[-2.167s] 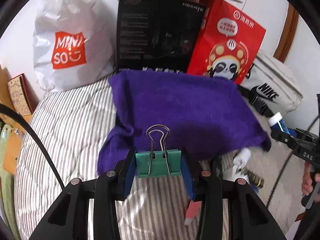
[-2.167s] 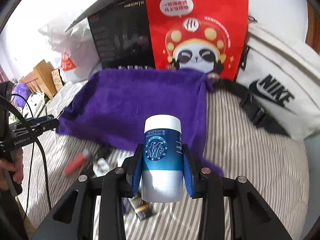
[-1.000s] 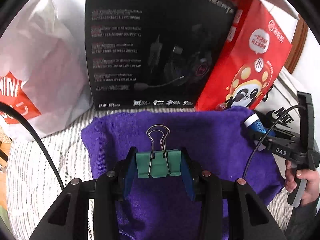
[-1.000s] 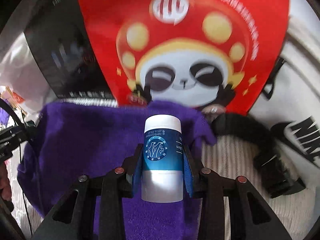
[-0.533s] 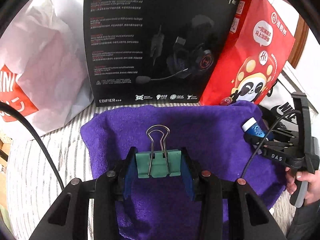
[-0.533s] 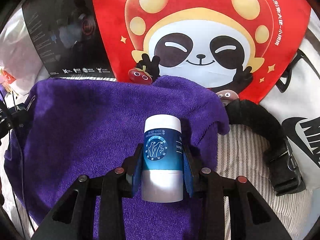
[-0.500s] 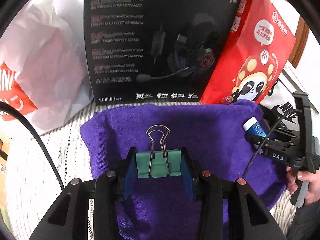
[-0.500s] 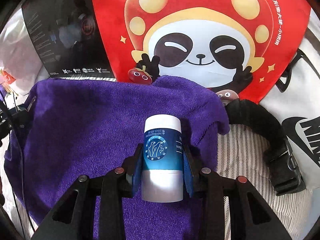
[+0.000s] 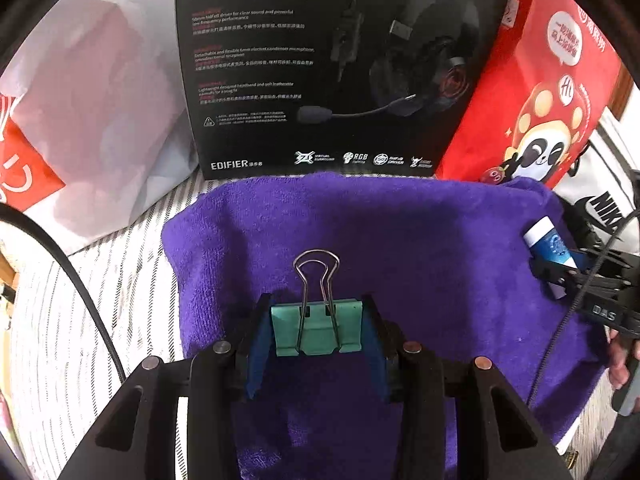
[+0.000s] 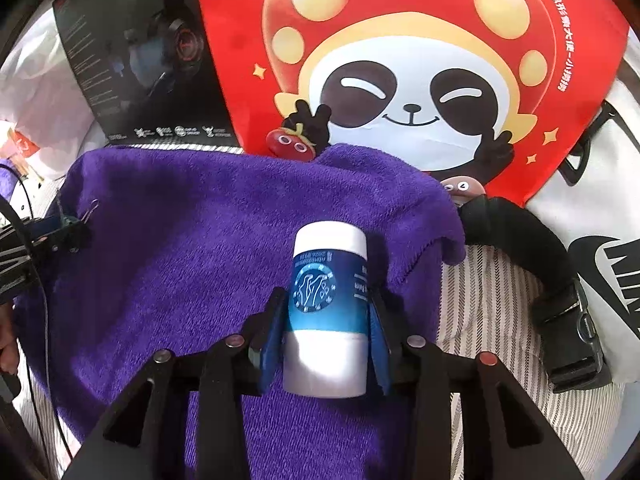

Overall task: Organize rigid objects
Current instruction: 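Lower the bottle onto the towel and open the right tool while the left tool carries the clip, then lower the binder clip onto the towel and open the left tool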

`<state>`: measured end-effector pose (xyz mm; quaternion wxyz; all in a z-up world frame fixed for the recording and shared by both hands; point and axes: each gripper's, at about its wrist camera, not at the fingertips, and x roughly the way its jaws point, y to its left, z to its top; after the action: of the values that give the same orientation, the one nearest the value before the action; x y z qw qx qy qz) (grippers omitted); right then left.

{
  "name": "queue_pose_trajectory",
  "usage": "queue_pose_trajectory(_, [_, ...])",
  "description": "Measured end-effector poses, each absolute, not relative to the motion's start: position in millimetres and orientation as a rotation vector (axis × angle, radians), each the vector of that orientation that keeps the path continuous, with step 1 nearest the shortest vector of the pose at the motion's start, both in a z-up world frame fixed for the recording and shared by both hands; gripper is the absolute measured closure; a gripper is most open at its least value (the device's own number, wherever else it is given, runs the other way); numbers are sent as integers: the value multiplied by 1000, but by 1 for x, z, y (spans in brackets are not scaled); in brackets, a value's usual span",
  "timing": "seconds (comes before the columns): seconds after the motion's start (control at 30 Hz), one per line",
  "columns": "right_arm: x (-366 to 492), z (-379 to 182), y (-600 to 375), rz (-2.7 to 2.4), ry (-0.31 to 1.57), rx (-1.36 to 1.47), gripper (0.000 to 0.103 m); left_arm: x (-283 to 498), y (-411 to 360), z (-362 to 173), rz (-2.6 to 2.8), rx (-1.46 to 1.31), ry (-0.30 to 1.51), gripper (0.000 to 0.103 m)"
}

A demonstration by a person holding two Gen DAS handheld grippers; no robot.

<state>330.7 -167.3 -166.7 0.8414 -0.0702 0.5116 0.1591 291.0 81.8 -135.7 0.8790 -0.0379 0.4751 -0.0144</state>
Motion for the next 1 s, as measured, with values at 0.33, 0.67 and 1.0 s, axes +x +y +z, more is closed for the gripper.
queue_pose_trajectory(0.33, [320,-139,-160,337,1029,-196,41,293,67,-141,-3,4,1022,63])
queue_pose_trajectory(0.67, [315,-108,-190,320,988,-147,40,294,55,-139,13,43,1031,59])
queue_pose_trajectory(1.0, [304,-77,-208,369,931,-89,38,284,42,-138,45,84,1004,46])
